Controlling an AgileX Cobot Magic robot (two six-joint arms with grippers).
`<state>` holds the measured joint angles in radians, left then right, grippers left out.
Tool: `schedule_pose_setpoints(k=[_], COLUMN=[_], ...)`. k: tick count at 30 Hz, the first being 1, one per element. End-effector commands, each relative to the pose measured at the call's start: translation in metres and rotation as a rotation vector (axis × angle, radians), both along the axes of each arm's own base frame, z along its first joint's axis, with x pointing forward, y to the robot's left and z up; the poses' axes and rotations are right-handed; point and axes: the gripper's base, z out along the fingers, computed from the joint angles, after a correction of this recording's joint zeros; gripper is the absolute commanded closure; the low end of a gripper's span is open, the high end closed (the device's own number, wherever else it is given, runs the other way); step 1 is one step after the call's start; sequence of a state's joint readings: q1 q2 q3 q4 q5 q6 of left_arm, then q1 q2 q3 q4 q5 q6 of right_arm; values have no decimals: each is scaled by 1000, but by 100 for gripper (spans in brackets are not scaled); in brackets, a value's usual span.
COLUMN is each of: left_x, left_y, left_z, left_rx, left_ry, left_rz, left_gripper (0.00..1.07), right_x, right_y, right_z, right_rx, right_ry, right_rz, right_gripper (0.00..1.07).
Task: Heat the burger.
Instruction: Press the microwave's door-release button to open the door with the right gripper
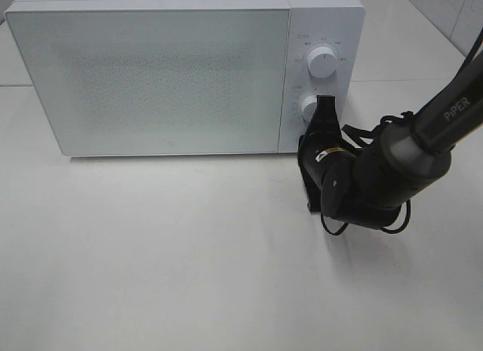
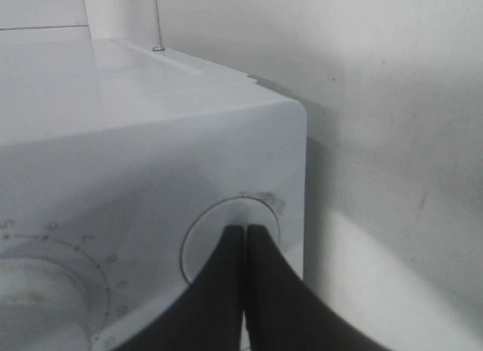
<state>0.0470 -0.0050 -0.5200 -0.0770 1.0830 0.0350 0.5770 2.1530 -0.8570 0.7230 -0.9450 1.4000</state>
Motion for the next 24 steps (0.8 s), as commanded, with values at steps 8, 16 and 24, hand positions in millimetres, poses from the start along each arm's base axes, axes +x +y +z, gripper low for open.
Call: schedule_pose_setpoints(k=[8,16,24], left_x=[-2,-2,-2], left_y=[0,0,0], left_z=[0,0,0], left_rx=[-4,-4,-4], left_ry=[-23,-23,-23], left_rz=[6,6,6], left_gripper=[7,7,7], right_x=[7,13,21], right_y=[-8,-3,1], right_z=[5,11,18], right_rx=[-10,11,26], right_ry=[-45,-87,-121], right_rz=[-32,-16,-23], right_gripper=[107,107,107])
